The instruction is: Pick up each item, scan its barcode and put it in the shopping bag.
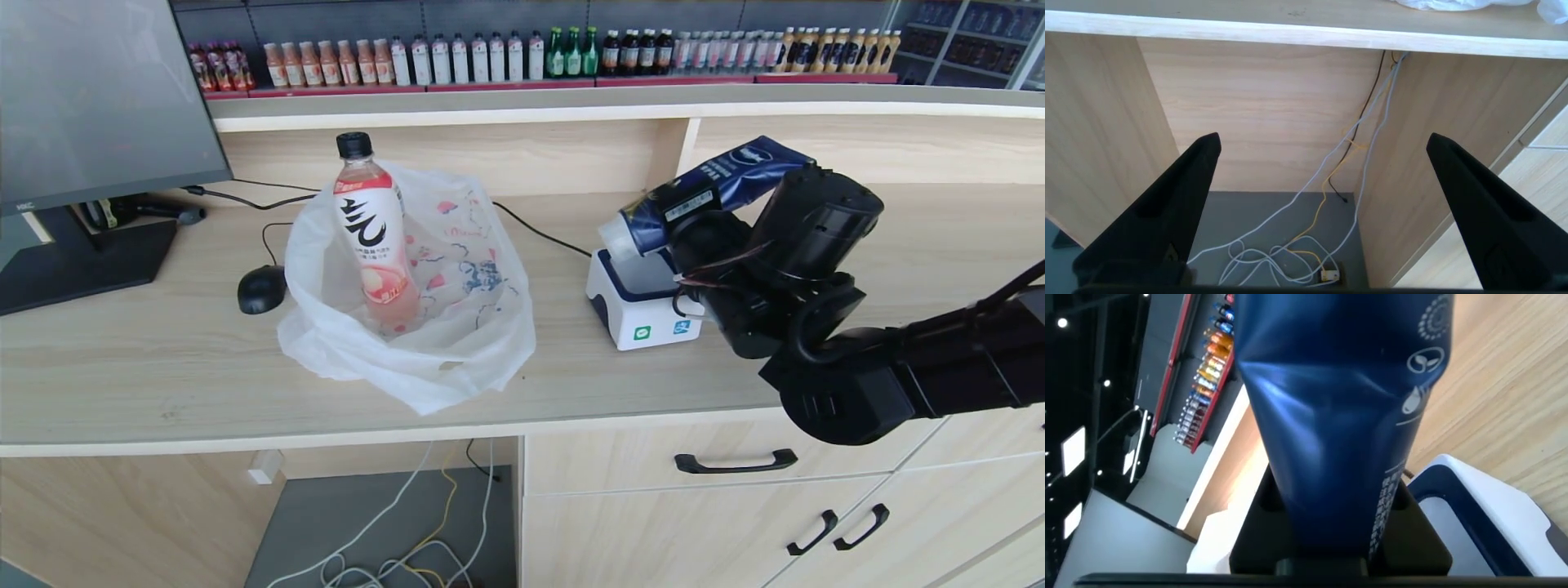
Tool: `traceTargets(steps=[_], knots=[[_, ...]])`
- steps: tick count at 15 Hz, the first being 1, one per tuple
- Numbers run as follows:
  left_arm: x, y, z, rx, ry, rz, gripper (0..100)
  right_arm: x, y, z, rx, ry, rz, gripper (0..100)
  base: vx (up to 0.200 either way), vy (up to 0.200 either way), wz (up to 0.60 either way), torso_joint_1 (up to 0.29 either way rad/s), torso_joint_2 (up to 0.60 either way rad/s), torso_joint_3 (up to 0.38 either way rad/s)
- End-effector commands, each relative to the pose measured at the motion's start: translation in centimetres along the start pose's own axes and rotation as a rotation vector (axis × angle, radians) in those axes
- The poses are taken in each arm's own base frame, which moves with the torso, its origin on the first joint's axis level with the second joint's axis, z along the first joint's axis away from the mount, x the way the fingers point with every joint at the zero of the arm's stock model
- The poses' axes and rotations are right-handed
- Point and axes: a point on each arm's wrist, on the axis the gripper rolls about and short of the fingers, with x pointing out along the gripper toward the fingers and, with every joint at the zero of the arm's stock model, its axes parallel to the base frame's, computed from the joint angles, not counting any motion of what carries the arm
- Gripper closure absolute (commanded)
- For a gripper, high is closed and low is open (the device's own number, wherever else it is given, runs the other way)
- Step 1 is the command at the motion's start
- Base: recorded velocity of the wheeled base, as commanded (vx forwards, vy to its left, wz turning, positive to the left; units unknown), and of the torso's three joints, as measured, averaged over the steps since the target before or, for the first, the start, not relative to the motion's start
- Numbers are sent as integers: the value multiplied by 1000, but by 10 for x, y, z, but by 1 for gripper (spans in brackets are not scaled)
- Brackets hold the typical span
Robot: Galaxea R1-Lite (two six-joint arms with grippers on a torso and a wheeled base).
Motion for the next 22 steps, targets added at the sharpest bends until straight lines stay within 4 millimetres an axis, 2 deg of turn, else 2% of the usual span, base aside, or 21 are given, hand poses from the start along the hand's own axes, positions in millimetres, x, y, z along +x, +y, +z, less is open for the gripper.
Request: traceTargets(steps=[1, 7, 15, 22], knots=[[0, 0, 0, 0, -1, 1, 0, -1, -2, -6, 13, 19, -11, 100, 0, 0, 0, 0, 0, 0], [0, 0, 0, 0, -1, -1, 0, 1, -12, -21, 27, 58, -52, 100, 0, 0, 0, 0, 0, 0], [0, 0, 0, 0, -1, 1, 0, 1, -12, -20, 33, 46, -57, 100, 0, 0, 0, 0, 0, 0], [0, 0, 0, 0, -1, 1, 0, -7, 0, -5, 31, 55, -74, 100, 0, 0, 0, 0, 0, 0]])
